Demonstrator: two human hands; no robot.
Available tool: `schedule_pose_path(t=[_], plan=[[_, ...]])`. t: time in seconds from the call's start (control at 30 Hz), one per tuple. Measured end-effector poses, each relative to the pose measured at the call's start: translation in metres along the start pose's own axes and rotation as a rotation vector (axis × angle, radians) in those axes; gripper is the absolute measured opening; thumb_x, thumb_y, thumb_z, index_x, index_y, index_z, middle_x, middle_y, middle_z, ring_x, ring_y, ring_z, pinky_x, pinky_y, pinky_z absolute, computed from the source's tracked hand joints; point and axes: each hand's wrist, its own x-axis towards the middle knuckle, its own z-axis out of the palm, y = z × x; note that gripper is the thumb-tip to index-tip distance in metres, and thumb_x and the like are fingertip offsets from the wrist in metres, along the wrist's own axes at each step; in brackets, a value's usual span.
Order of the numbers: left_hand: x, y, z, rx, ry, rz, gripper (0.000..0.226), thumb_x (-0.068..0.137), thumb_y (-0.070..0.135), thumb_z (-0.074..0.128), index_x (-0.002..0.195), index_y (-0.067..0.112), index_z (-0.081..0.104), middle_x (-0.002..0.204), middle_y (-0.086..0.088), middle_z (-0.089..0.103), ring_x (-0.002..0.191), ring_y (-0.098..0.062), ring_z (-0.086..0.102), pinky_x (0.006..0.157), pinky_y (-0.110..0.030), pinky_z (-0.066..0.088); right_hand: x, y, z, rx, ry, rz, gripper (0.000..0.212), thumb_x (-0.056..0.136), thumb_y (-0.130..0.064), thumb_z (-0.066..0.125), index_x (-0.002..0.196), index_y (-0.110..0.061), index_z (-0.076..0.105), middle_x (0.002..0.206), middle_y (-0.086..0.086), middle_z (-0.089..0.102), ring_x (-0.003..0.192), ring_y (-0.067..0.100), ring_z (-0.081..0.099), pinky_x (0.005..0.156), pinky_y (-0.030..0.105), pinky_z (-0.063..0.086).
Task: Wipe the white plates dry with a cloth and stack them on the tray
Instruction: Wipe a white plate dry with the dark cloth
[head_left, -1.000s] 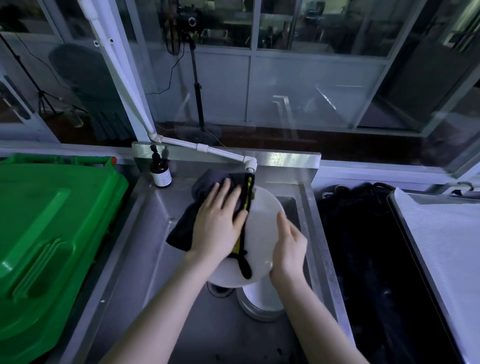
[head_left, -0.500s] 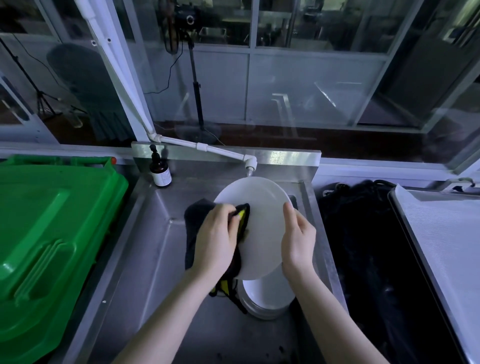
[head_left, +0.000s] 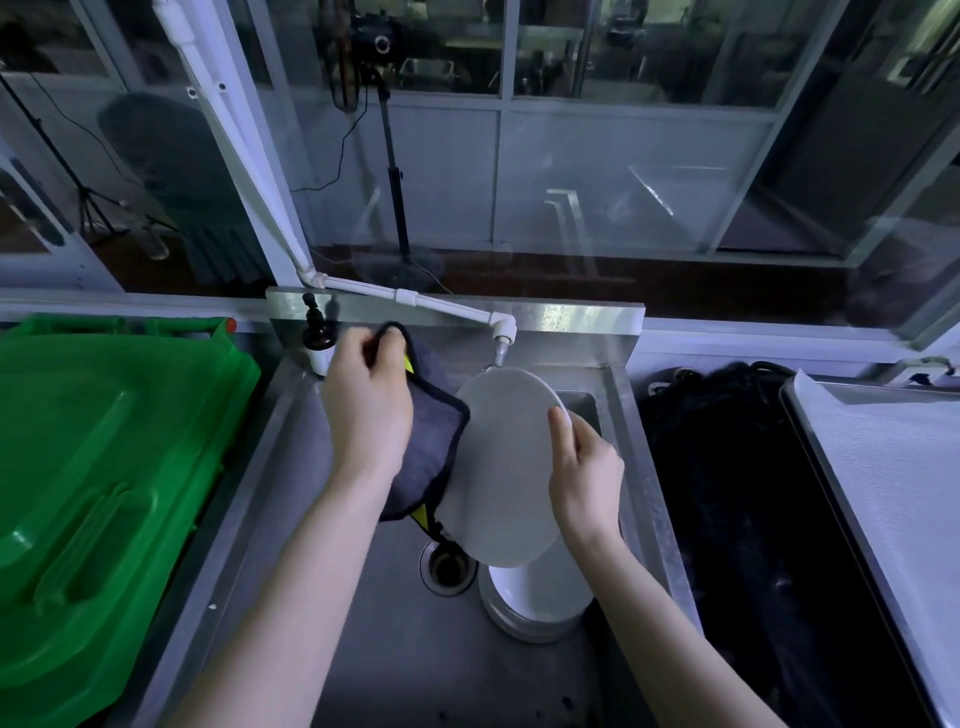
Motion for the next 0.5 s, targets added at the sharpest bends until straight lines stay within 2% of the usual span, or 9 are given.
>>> schedule_pose_path(t=[0.03, 0.1, 0.13, 0.23, 0.3, 0.37, 0.4, 0.43, 0.5], plan=[[0.009, 0.002, -0.004, -0.020, 0.055, -0.023, 0.014, 0.093, 0.032, 0.054, 0.081, 0.024, 0.055, 0.074, 0.009, 0.059, 0.073, -0.013, 0.054, 0.069, -0.030, 0.042, 0.001, 0.000, -0.001, 0.003, 0.026, 0.014, 0.049, 0.105, -0.035, 0.043, 0.069, -0.004, 0.034, 0.049, -0.007, 0.031, 0.051, 0.010, 0.028, 0.049, 0.024, 0.026], [0.028, 0.002, -0.011, -0.088, 0.156, -0.087, 0.021, 0.092, 0.032, 0.051, 0.090, 0.012, 0.058, 0.082, -0.001, 0.061, 0.077, -0.025, 0.054, 0.072, -0.035, 0.043, 0.004, 0.000, -0.002, 0.015, 0.064, 0.027, 0.049, 0.105, -0.036, 0.043, 0.069, -0.002, 0.036, 0.049, -0.007, 0.033, 0.050, 0.010, 0.029, 0.049, 0.024, 0.027], [0.035, 0.000, -0.012, -0.120, 0.178, -0.117, 0.024, 0.092, 0.032, 0.050, 0.091, 0.010, 0.059, 0.084, -0.002, 0.062, 0.077, -0.025, 0.054, 0.071, -0.032, 0.045, 0.005, 0.001, -0.003, 0.023, 0.069, 0.029, 0.049, 0.105, -0.036, 0.044, 0.070, -0.002, 0.036, 0.050, -0.007, 0.033, 0.051, 0.010, 0.028, 0.049, 0.024, 0.026], [0.040, -0.006, -0.009, -0.179, 0.183, -0.158, 0.023, 0.093, 0.033, 0.056, 0.073, 0.021, 0.055, 0.072, 0.008, 0.055, 0.060, -0.003, 0.048, 0.054, -0.015, 0.039, 0.007, 0.004, -0.007, 0.067, 0.031, 0.015, 0.048, 0.105, -0.035, 0.046, 0.071, -0.002, 0.039, 0.053, -0.009, 0.032, 0.052, 0.007, 0.028, 0.048, 0.023, 0.024], [0.037, -0.009, -0.004, -0.171, 0.166, -0.171, 0.020, 0.091, 0.034, 0.060, 0.078, 0.018, 0.060, 0.077, 0.001, 0.063, 0.069, -0.011, 0.055, 0.065, -0.025, 0.048, 0.007, 0.005, -0.011, 0.069, -0.047, -0.015, 0.045, 0.104, -0.034, 0.048, 0.068, -0.008, 0.047, 0.053, -0.010, 0.035, 0.052, 0.005, 0.031, 0.048, 0.021, 0.025], [0.032, -0.011, 0.003, -0.146, 0.097, -0.186, 0.017, 0.087, 0.035, 0.063, 0.083, 0.018, 0.063, 0.089, -0.010, 0.068, 0.087, -0.029, 0.063, 0.085, -0.042, 0.054, 0.008, 0.006, -0.014, 0.005, -0.150, -0.075, 0.043, 0.104, -0.034, 0.050, 0.065, -0.015, 0.046, 0.053, -0.011, 0.037, 0.053, 0.006, 0.032, 0.049, 0.021, 0.026], [0.029, -0.011, 0.007, -0.158, 0.026, -0.198, 0.014, 0.085, 0.034, 0.064, 0.080, 0.021, 0.063, 0.089, -0.008, 0.068, 0.091, -0.030, 0.063, 0.090, -0.047, 0.053, 0.008, 0.005, -0.015, -0.038, -0.196, -0.116, 0.045, 0.103, -0.034, 0.051, 0.063, -0.017, 0.040, 0.053, -0.010, 0.035, 0.053, 0.007, 0.030, 0.049, 0.022, 0.025], [0.024, -0.011, 0.010, -0.174, -0.066, -0.211, 0.013, 0.084, 0.033, 0.065, 0.076, 0.023, 0.063, 0.084, -0.003, 0.067, 0.088, -0.026, 0.063, 0.090, -0.047, 0.053, 0.008, 0.004, -0.015, -0.078, -0.233, -0.157, 0.047, 0.103, -0.033, 0.052, 0.062, -0.019, 0.032, 0.052, -0.008, 0.032, 0.054, 0.008, 0.028, 0.050, 0.024, 0.024], [0.011, -0.013, 0.018, -0.127, -0.291, -0.177, 0.015, 0.086, 0.028, 0.067, 0.072, 0.025, 0.065, 0.074, 0.009, 0.066, 0.078, -0.013, 0.060, 0.084, -0.037, 0.051, 0.009, 0.002, -0.013, -0.122, -0.276, -0.209, 0.050, 0.102, -0.032, 0.053, 0.063, -0.021, 0.024, 0.052, -0.006, 0.026, 0.055, 0.010, 0.024, 0.050, 0.025, 0.022]])
